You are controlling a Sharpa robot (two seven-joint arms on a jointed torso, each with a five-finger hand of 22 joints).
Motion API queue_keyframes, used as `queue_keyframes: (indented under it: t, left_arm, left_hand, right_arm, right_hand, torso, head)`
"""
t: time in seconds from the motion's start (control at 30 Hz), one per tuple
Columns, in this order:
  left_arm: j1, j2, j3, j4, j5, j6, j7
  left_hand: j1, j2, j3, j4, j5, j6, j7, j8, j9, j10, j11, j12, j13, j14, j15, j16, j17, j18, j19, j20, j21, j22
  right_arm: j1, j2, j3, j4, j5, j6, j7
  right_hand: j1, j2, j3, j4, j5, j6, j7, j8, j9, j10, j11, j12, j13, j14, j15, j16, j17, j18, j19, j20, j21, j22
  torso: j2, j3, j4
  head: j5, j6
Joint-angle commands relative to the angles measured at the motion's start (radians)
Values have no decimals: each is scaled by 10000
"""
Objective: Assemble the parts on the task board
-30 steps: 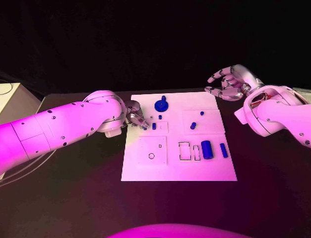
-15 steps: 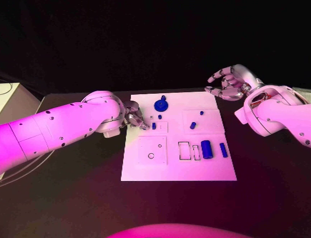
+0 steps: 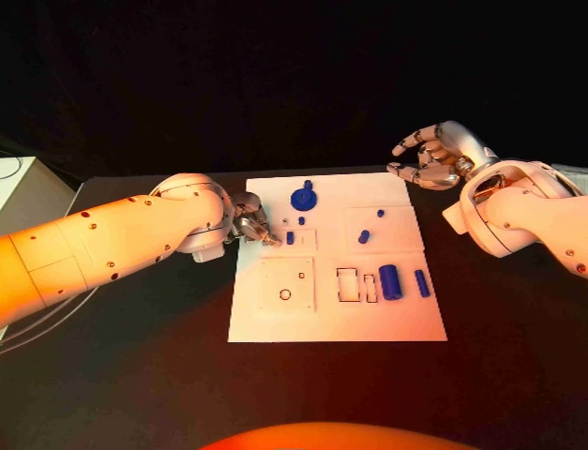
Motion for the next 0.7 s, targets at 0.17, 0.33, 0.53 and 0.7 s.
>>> queue_keyframes:
  t: [0.17, 0.33, 0.53, 0.7]
  left_arm:
    - [-91, -86, -48, 143, -37, 503, -73]
    - [-93, -191, -38, 275, -19, 557, -64]
    - [-94, -327, -17, 433, -15, 571, -55]
    - [-100, -456, -2, 537, -45, 604, -51]
  left_hand:
    - [-55, -255, -532, 416, -49, -50, 88, 51, -19, -119, 54, -47, -69, 1040, 15, 33, 2634, -79, -29, 0, -114, 529]
    - [43, -287, -793, 684, -196, -91, 100, 69, -20, -165, 69, -74, -112, 1038, 29, 29, 2628, -65, -66, 15, -154, 478]
    - [202, -290, -933, 815, -278, -151, 116, 76, -19, -229, 82, -123, -183, 1018, 39, -13, 2571, -45, -123, 22, -211, 397]
    - [470, -281, -1039, 881, -300, -215, 128, 100, -5, -291, 95, -143, -220, 1006, 54, -36, 2539, -35, -152, 31, -242, 362]
  right_arm:
    - [-4, -12, 4, 16, -35, -11, 73]
    - [-4, -14, 4, 12, -35, -10, 76]
    - [-5, -24, 4, 9, -35, -9, 77]
    - [-5, -32, 4, 8, -35, -7, 76]
  right_hand:
    - [-96, -41, 46, -13, 41, -69, 25, -38, 9, -52, 1, -42, -17, 776, -31, -29, 1712, 156, 250, 18, -19, 1210]
    - [-96, -41, 46, -13, 41, -69, 25, -38, 9, -52, 1, -42, -17, 776, -31, -29, 1712, 156, 250, 18, -19, 1210]
    - [-96, -41, 46, -13, 41, -69, 25, -38, 9, -52, 1, -42, -17, 776, -31, -29, 1712, 156, 250, 18, -19, 1210]
    - [-116, -51, 60, -17, 52, -79, 24, -42, 16, -59, 0, -52, -33, 771, -33, -46, 1690, 158, 251, 14, -38, 1198]
  torso:
    - [-4, -3, 4]
    - [-17, -2, 8]
    - [-12, -5, 10]
    - [-8, -2, 4]
  head:
    - [-13, 18]
    - [-23, 32]
    - [-31, 52]
    - [-33, 72]
